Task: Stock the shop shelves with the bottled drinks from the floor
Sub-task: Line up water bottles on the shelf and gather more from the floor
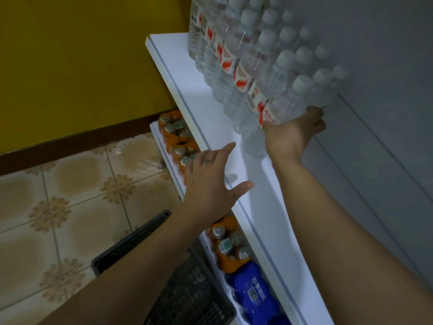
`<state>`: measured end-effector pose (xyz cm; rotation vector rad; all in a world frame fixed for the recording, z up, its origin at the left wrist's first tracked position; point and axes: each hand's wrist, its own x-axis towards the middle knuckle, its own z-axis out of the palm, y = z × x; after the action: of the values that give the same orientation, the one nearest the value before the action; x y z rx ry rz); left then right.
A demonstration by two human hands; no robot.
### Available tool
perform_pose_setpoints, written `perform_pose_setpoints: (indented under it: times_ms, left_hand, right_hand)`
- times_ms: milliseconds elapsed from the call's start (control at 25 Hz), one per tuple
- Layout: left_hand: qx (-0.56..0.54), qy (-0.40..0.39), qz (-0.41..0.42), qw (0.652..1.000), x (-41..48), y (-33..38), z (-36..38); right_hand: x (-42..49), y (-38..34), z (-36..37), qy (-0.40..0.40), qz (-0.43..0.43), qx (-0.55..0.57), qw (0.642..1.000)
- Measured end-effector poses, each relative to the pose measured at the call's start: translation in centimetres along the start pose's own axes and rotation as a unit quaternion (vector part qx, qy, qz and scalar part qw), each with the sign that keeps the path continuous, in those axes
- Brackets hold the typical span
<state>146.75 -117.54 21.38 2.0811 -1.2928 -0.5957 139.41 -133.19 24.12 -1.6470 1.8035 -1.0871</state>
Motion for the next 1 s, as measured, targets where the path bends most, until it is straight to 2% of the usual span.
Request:
perform_pose_setpoints:
  times_ms: [200,440,680,880,1000]
  left_hand:
    - [-0.055,-0.021,-0.006,0.998,-1.8,-1.0,-0.1]
    - [-0.123,-0.087,0.030,0.988,-7.9,-3.0,0.8]
    - [-0.133,-0.187,0.095,0.969,-14.3,-4.4,1.8]
    - [-0.064,-0.306,0.165,0.936,-21.8,-4.0,4.0]
    - [-0.033,-0.372,0.173,0.912,-27.4,-4.0,6.2]
  right_hand:
    - [-3.7,1.2,-2.2,-0.017,0.005,0.011,1.000]
    - [-16.1,3.5,-7.5,-0.055,0.011,0.042,0.998]
    - [-27.4,8.8,-13.0,-0.047,0.103,0.042,0.993]
    - [-36.7,14.0,-18.5,-0.014,0.216,0.011,0.976]
    - [-42.4,16.9,-21.4,0.013,0.281,0.005,0.960]
